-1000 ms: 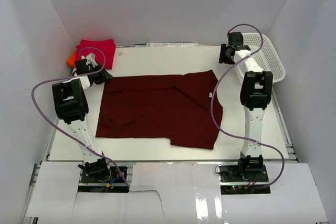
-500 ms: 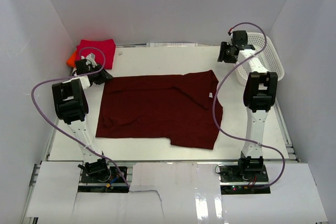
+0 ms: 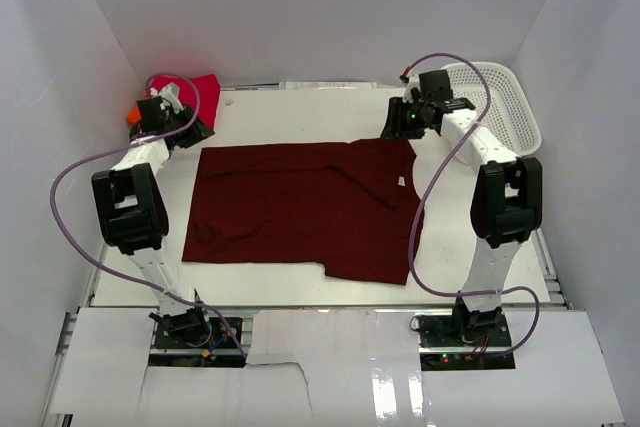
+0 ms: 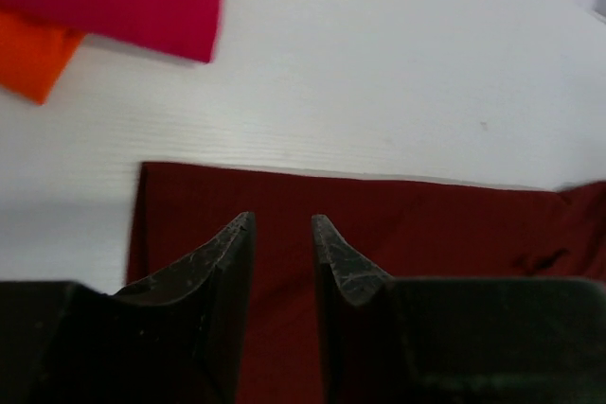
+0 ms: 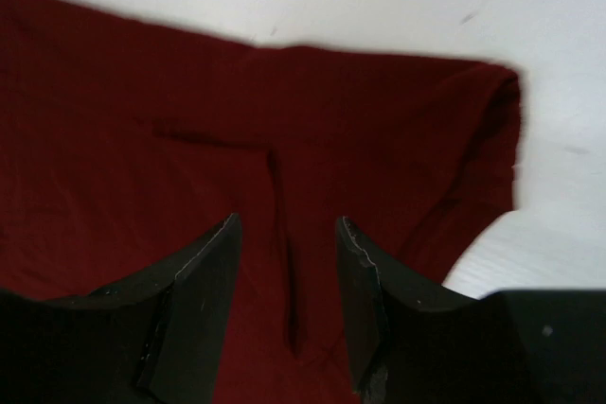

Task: Fold and stack the t-shirts
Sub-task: Fold the flattened tshirt in 1/3 of the way

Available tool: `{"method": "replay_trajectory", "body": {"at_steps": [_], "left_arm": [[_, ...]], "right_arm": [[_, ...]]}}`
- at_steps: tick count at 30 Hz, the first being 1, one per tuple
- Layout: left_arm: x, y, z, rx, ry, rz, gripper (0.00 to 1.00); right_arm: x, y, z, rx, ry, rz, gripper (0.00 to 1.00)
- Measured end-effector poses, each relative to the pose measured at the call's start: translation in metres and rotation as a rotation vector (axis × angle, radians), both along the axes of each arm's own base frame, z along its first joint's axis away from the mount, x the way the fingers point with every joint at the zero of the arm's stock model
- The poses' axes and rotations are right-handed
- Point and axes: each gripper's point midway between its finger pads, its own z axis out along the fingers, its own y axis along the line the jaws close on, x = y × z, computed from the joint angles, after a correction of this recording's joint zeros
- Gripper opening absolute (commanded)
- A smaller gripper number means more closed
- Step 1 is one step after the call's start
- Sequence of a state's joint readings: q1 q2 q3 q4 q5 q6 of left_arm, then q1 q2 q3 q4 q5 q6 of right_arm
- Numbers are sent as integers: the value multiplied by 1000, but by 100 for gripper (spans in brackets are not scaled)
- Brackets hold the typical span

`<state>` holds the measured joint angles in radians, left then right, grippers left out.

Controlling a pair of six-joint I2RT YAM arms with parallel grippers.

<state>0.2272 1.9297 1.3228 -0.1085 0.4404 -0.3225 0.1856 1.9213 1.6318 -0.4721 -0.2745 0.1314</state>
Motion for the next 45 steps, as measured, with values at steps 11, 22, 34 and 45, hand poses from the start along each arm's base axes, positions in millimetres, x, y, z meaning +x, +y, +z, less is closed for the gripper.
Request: {"method": "replay_trajectory", "body": {"at_steps": [11, 22, 34, 45], "left_arm": [[20, -199, 64, -140, -139, -490, 39], [2, -307, -14, -276, 56, -714, 38], [-19, -359, 1, -308, 46, -828, 40], [-29, -357, -45, -314, 145, -817, 39]], "right_arm": [[-50, 37, -53, 67, 180, 118, 50], [-38, 55, -94, 104, 230, 192, 49], [-17, 69, -92, 129, 176, 241, 49], [-14, 81, -111, 156, 195, 270, 45]]}}
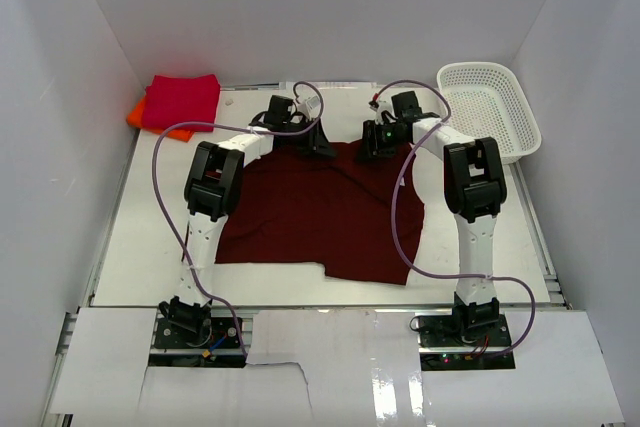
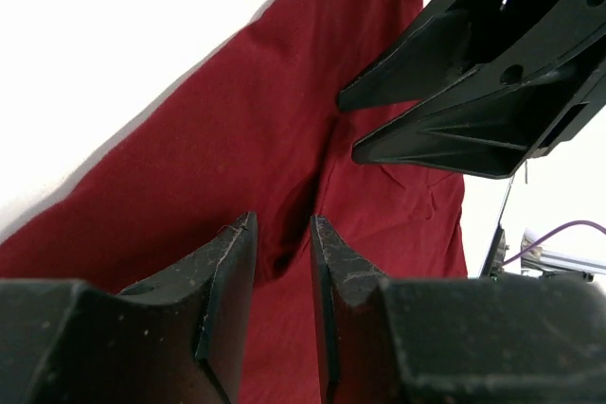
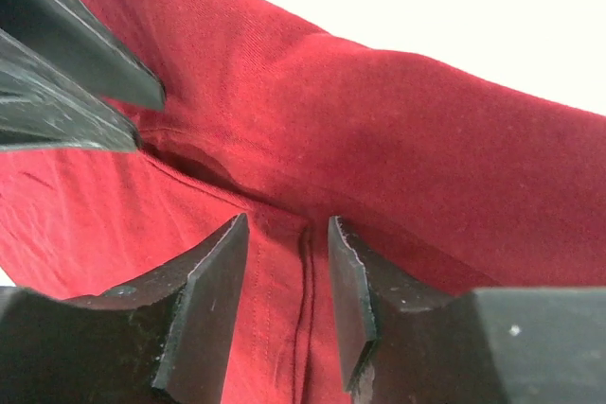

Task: Fold and stack the t-shirts
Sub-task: Fold the flattened tshirt in 1/3 of the way

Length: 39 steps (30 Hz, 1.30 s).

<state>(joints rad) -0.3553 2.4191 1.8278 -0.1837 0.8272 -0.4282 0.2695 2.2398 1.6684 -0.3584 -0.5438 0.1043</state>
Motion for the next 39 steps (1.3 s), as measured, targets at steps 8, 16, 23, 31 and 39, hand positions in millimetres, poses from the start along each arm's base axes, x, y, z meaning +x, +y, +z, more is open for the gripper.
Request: {"method": "replay_trajectory", "body": {"at_steps": [8, 16, 23, 31, 39], "left_arm": [[-4, 1, -6, 6, 17, -1, 39], [-10, 3, -15, 14, 39, -1, 39], [-10, 3, -15, 14, 39, -1, 39], [-10, 3, -15, 14, 38, -1, 39], [-10, 3, -16, 14, 38, -2, 40]], "right_arm": [[-1, 4, 0, 4, -2, 9, 26], [-2, 5, 1, 10, 6, 7, 8], [-13, 9, 0, 35, 27, 23, 8], [-48, 20, 17, 100, 80, 65, 8], [-73, 36, 39, 155, 74, 124, 8]]}}
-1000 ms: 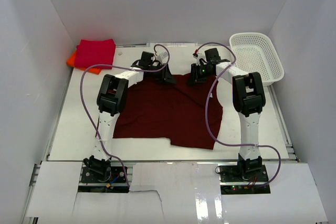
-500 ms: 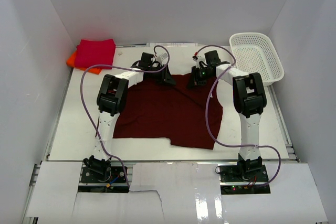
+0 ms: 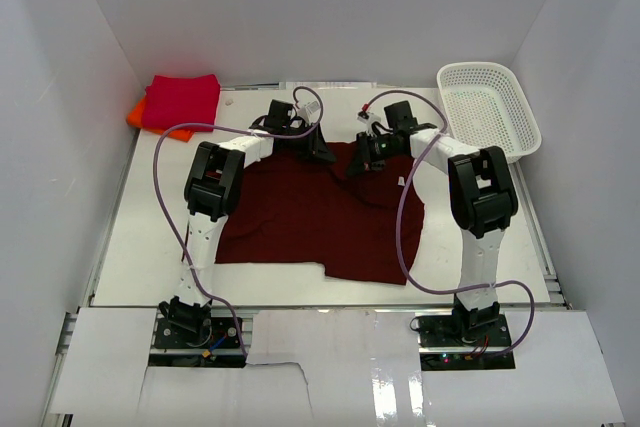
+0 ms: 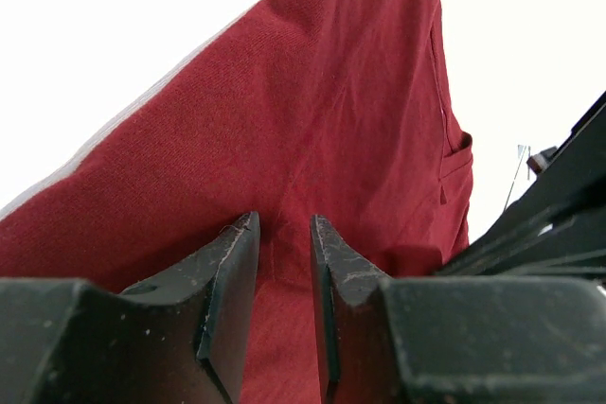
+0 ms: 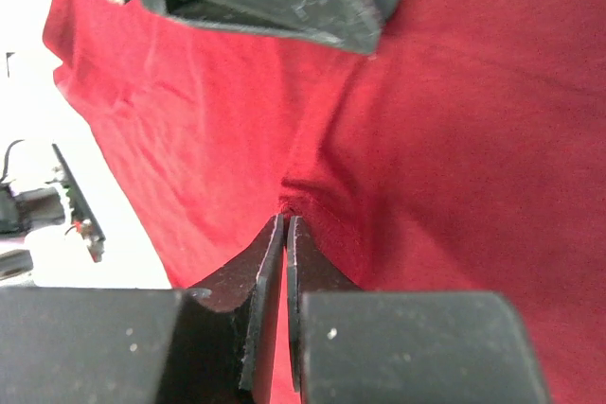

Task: Fold and stack the t-shirts
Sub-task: Fold the flattened tshirt in 1/3 of the way

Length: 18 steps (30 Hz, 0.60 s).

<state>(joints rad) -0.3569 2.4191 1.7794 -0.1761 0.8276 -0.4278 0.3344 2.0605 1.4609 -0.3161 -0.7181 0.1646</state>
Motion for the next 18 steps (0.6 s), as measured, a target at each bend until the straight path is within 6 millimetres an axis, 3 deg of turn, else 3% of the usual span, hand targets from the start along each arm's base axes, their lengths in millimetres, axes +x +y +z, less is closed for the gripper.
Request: {"method": "replay_trajectory", "body": {"at_steps": [11, 14, 18], "left_arm": [[-1, -1, 0, 0, 0, -2, 40], [-1, -1, 0, 0, 0, -3, 40], [-2, -2, 0, 0, 0, -5, 40]], "right_arm": [[-26, 14, -6, 84, 99, 23, 8], [-33, 22, -5, 113, 124, 30, 24], [-44, 34, -1, 173, 164, 50, 36]]}}
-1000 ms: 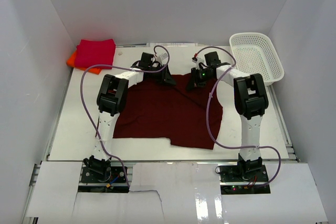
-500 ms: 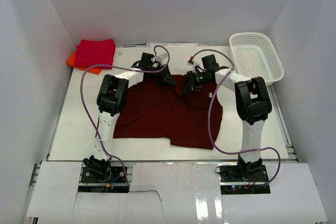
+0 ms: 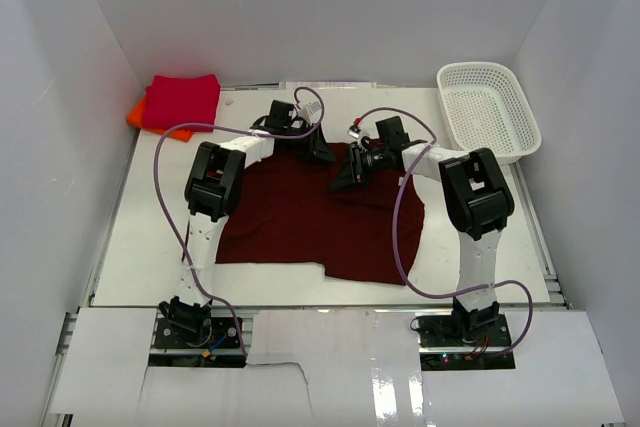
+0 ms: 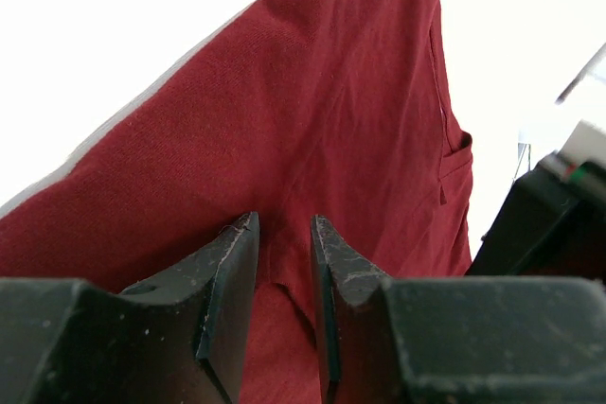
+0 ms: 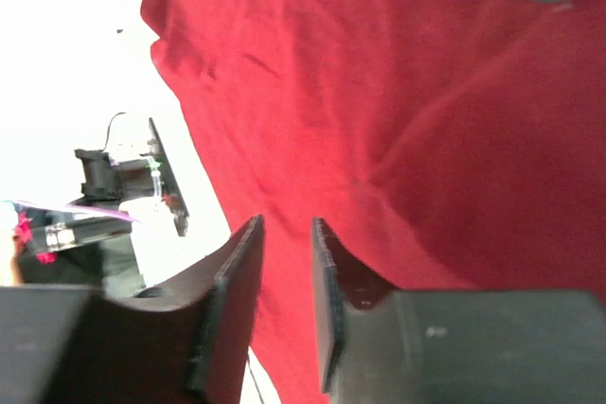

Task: Fold and stack the t-shirts
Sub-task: Fold the flattened tshirt in 1/3 of the way

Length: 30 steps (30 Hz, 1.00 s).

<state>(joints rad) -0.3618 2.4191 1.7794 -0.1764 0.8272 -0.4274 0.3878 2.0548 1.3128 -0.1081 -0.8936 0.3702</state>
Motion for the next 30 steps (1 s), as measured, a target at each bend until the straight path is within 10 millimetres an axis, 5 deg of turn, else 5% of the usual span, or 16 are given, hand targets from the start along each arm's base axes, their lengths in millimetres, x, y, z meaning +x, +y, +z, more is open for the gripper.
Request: {"method": "replay_trajectory", "body": {"at_steps": [9, 19, 24, 30], "left_arm": [[0, 0, 0, 1, -2, -2, 40], [-3, 5, 9, -1, 25, 7, 39], [-8, 32, 70, -63, 19, 53, 40], [-21, 145, 199, -146, -194, 234, 37]], "right_arm": [[2, 3, 15, 48, -7, -15, 38], [26, -32, 41, -192, -219, -132, 43], [7, -60, 59, -291, -295, -192, 49], [-29, -97, 55, -422, -291, -257, 52]]}}
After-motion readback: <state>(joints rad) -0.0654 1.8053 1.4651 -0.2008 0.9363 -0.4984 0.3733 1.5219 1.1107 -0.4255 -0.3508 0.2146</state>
